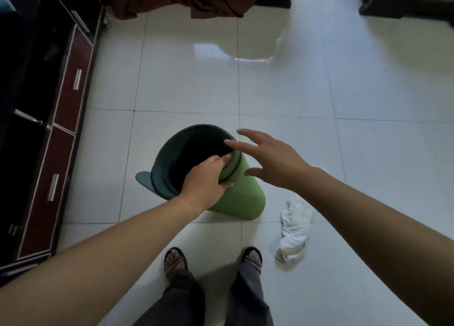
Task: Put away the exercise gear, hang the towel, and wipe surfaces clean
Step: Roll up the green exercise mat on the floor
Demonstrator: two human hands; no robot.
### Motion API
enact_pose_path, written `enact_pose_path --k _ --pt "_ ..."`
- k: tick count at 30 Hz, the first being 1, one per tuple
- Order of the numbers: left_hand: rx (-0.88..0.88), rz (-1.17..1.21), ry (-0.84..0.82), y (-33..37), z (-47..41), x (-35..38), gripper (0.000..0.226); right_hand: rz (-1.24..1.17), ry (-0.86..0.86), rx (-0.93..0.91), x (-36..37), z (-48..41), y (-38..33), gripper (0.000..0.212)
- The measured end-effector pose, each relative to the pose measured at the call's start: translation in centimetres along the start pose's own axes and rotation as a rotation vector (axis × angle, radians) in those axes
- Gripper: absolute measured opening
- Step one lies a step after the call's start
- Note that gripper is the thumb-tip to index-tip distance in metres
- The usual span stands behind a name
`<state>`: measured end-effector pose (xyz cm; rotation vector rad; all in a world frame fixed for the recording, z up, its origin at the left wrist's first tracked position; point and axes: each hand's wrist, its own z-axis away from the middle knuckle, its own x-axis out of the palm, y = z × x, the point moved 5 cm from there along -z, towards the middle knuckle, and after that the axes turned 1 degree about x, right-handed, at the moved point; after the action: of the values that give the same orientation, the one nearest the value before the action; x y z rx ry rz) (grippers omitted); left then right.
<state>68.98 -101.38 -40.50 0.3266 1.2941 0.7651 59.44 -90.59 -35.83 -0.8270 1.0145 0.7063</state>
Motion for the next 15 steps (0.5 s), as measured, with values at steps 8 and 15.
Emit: enact_pose_path --k 8,15 --pt "0.105 -0.271 -0.025 4.8 -2.9 1.8 0.054 -0.09 -0.024 0.052 -0.3 0.3 9.4 0.092" --pt "0.263 -0.518 -0.019 5.5 -3.7 1.3 0.032 -0.086 0.035 0.078 -0.3 2.7 15.0 0.103"
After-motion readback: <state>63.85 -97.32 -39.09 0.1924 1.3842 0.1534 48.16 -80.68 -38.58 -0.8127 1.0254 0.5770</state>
